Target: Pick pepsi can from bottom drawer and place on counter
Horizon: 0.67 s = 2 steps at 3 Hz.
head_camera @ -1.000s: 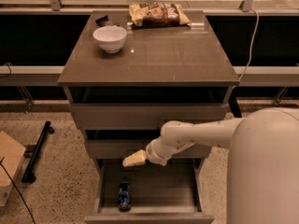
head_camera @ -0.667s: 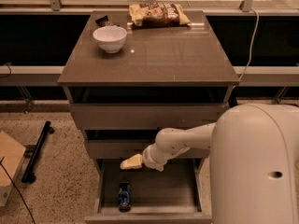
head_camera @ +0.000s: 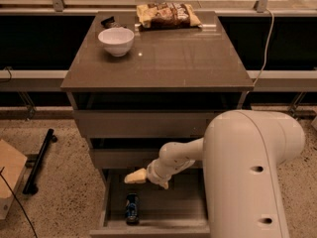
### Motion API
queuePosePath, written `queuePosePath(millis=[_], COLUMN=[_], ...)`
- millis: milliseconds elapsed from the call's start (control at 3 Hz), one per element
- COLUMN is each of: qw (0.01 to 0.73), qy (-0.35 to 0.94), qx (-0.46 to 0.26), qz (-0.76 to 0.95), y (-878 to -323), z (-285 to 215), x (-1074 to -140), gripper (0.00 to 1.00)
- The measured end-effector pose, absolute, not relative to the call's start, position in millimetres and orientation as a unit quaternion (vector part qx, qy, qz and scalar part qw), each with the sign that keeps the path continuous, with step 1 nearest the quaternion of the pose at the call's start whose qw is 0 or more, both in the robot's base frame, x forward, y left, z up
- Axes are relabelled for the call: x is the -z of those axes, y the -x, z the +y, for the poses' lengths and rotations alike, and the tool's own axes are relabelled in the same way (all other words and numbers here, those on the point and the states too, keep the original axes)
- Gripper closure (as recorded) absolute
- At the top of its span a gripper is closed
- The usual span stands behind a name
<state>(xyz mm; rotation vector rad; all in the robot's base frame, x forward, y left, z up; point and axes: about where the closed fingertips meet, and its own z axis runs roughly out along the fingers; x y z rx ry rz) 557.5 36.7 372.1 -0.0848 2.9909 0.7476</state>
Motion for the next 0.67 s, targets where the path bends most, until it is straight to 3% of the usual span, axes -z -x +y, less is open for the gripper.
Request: queuePosePath(millis=[667], qw=[0.019], qy=[0.018], qx=[-0.239], qz=[0.971], y=[-556.9], z=[40.4], x=[-360.2], gripper=[0.0])
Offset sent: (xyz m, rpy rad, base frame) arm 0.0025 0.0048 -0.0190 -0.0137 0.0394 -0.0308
